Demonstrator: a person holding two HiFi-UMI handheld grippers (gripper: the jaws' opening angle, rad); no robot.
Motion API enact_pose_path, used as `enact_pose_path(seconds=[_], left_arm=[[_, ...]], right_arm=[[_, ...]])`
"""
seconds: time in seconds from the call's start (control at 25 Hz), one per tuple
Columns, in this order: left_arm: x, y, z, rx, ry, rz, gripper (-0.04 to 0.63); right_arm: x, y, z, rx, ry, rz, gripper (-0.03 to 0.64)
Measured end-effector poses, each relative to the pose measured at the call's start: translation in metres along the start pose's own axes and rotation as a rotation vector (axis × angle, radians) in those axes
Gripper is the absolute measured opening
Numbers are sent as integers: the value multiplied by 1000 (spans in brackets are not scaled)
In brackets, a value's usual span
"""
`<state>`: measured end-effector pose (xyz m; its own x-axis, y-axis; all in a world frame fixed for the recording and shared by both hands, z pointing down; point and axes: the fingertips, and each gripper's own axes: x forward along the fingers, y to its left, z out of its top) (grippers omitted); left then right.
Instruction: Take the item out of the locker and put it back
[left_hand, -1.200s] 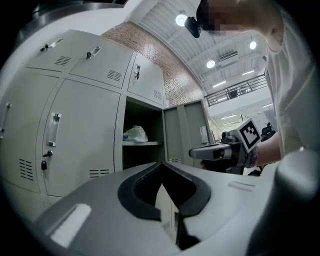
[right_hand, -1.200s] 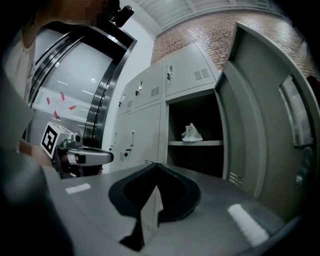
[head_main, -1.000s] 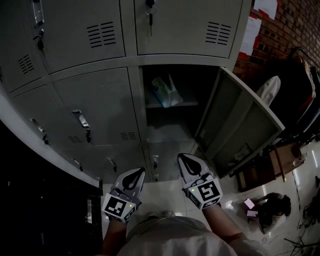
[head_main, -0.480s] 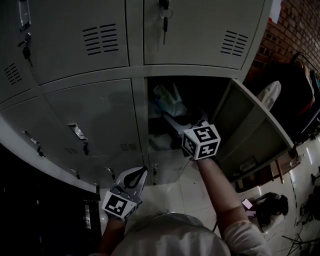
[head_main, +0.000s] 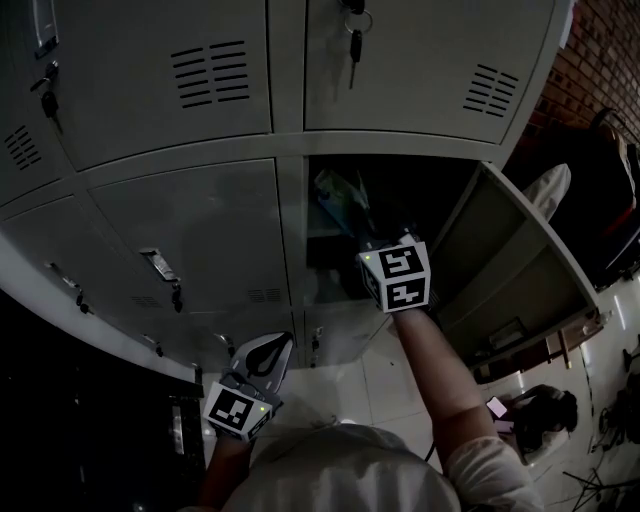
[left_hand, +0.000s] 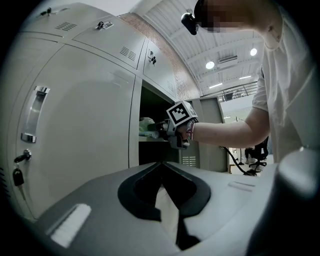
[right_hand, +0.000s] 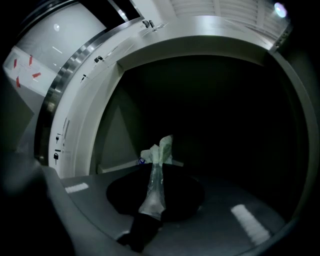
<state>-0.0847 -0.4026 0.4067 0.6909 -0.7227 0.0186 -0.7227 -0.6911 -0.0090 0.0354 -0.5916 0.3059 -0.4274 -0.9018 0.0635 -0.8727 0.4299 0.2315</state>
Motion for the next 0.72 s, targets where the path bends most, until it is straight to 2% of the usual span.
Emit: enact_pose_path(seconds=[0.08,0.32,0.56,0.72], left_arm=[[-3,0,-2,-2,5,0,0],[-21,-1,-4,-13,9,4,0],[-50,-7,2,-28,-19,-14,0],[-67,-21,1,-15,-42,-6,0]], right_arm=[[-2,1,0,-9,-1,-4,21],[-30,7,13,-11,-59,-27,12],[-113,41,23,23,-161,-50,12],[-192,75,-1,53,-160,-60,12]])
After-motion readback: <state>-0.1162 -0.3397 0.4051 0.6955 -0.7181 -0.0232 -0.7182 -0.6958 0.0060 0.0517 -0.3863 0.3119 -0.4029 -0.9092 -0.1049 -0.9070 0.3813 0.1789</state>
